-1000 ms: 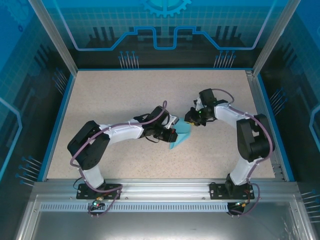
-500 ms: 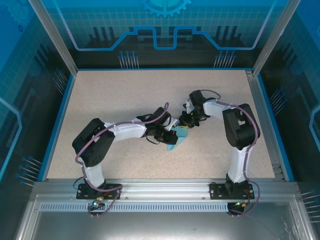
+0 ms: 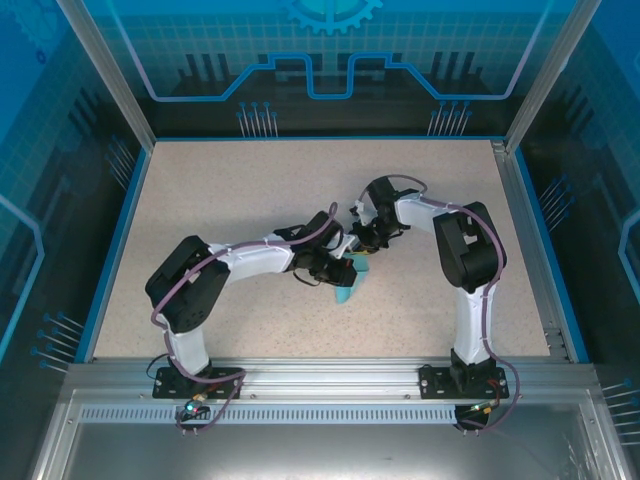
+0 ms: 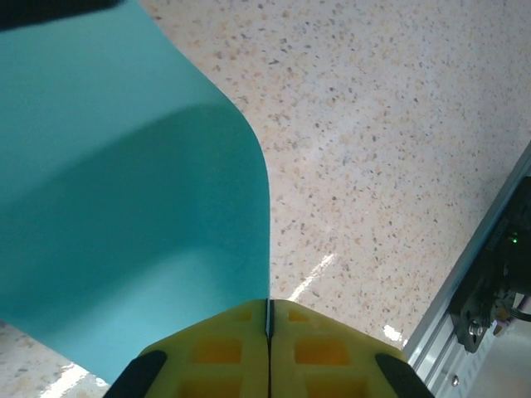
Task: Fold a paper plane with a square sheet of paper (pick it up from the middle)
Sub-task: Third fold the triangle at the center of the table.
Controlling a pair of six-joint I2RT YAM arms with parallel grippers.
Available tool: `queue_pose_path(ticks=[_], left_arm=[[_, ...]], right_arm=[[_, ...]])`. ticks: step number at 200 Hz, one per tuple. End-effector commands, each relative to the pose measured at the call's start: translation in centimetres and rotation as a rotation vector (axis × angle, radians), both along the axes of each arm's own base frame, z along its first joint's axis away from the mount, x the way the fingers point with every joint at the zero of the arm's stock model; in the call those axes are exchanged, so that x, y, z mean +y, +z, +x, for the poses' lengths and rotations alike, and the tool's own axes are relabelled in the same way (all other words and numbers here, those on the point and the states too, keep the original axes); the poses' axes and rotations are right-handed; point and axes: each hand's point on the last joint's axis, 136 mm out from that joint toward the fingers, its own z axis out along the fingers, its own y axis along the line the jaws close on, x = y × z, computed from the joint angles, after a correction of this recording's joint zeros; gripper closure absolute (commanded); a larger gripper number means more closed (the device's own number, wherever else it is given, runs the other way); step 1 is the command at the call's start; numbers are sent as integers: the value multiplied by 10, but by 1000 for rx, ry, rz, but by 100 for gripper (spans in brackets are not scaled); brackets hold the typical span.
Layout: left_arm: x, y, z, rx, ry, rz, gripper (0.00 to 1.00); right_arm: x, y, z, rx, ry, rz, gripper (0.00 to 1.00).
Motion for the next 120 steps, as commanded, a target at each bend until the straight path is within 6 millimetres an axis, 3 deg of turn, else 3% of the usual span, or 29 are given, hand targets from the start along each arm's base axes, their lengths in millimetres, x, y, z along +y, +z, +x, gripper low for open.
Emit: queue_pose_path(ticks=[1, 46, 120], left_arm=[[13, -13, 9, 42, 71, 46, 93], [31, -27, 18, 62, 127, 79, 92], [30, -34, 11, 113, 120, 68, 92]], right_arm=[[0, -13, -11, 46, 27, -33, 77], [-1, -13, -10, 53, 14, -36, 76], [3, -1, -5, 44, -33, -13, 74]])
